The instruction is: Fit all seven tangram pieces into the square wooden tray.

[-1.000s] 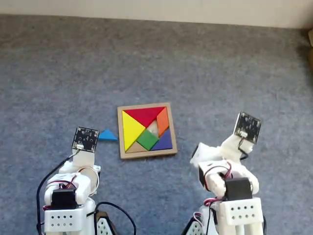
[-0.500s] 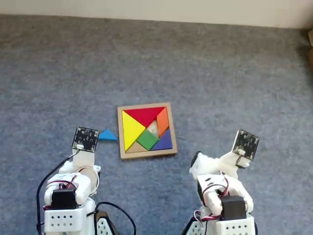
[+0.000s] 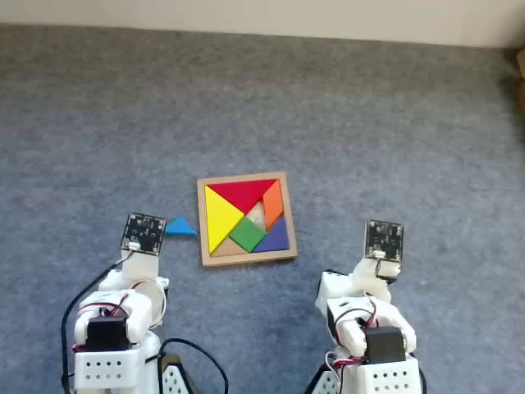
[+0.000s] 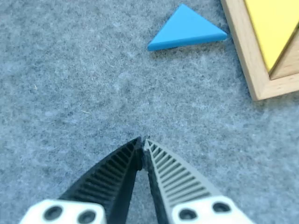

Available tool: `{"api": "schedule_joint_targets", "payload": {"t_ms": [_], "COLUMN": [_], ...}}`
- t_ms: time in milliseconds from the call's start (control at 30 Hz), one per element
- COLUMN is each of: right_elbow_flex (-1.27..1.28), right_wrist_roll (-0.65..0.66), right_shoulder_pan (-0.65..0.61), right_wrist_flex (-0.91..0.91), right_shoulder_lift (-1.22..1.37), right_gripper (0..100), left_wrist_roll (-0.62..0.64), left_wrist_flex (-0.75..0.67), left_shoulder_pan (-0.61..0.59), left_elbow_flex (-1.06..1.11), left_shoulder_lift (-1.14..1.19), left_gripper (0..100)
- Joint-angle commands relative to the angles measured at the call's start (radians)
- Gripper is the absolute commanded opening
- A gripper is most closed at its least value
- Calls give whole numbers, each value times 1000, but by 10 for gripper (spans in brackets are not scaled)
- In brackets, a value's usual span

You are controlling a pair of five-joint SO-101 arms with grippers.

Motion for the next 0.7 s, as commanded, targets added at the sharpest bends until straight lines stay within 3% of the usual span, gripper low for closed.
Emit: {"api": "schedule_joint_targets", "payload": {"t_ms": [0, 667], "right_elbow_flex": [114, 114], "right_wrist_roll": [15, 15], "right_shoulder_pan": [10, 10], "right_wrist_flex": [-1, 8], "right_shoulder_lift": [-13, -13], "right_gripper": [5, 5], "left_wrist_roll": [9, 9], "left_wrist_flex": [3, 3], "left_shoulder_pan": [-10, -10], "left_elbow_flex": [21, 21], "left_shoulder_lift": [-41, -39], "left_gripper": [36, 36]}}
